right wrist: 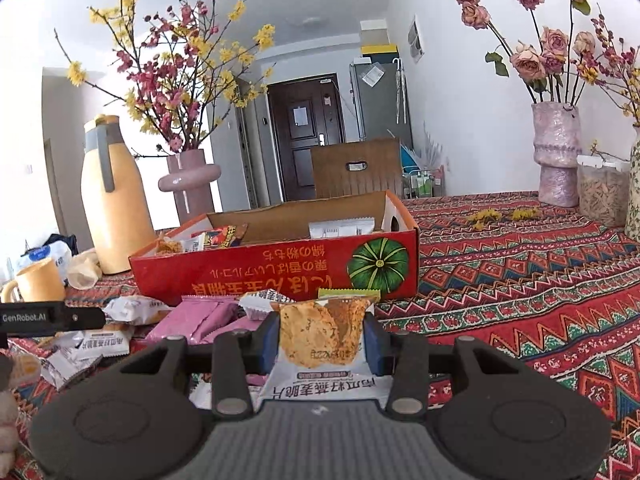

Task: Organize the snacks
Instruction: 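Grasp a white printed packet with the left gripper while the right gripper holds the cracker packet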

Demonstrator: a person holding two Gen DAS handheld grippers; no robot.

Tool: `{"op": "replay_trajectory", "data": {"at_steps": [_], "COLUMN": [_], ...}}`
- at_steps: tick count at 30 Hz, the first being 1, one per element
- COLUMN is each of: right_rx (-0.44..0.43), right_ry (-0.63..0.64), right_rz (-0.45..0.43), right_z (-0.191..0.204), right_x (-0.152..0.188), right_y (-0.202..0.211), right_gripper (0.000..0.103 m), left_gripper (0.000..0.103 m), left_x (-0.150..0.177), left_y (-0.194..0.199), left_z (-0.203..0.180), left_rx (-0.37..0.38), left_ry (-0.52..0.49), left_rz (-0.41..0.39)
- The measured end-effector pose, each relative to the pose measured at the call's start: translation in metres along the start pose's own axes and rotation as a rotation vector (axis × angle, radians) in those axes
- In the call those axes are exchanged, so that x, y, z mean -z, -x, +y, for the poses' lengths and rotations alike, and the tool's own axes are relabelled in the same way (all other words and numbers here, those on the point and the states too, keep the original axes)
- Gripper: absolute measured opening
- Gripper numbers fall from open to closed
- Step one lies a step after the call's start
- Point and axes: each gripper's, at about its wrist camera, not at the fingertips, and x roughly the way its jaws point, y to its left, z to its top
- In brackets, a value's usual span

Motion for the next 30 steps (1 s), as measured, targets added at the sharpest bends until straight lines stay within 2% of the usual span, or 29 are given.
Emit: {"op": "replay_trajectory", "data": {"at_steps": [5,9,13,20,24,30], "right_rx": [-0.005,-0.008,-0.017,-0.033,-0.04,-0.048], "right_ry": [-0.011,-0.021,-0.028,-0.039,-0.045,-0.05], "right_rz": [-0.007,-0.003,-0.008,-0.021,-0.029,-0.036], "right_z": [-0.001,-0.002,-0.004,-0.006,-0.007,-0.007], "right_x": [0.001,0.001,0.002,0.002,0.002,0.003], "right_y": [0.001,0.0,0.001,0.003,0.004,0.006], "right_gripper": [0.041,0.042,0.042,0.042,0.042,0.042], "left_gripper": [0.103,0.103,0.103,0.103,0.103,0.103], "left_x": [-0.001,-0.005,-0.006,0.0,0.003,0.007], "left_y": [0.001,0.001,0.005,-0.008,-0.009,-0.009], "left_z": [-0.001,0.003,0.004,0.008,0.01,0.008], "left_rx": [-0.012,-0.003,-0.004,-0.056,-0.056,-0.062], "left_ry": [0.001,-0.007,-0.078,-0.164,-0.178,-0.17], "left_rz": [0.006,0.054,0.097,0.235,0.286,0.316]}}
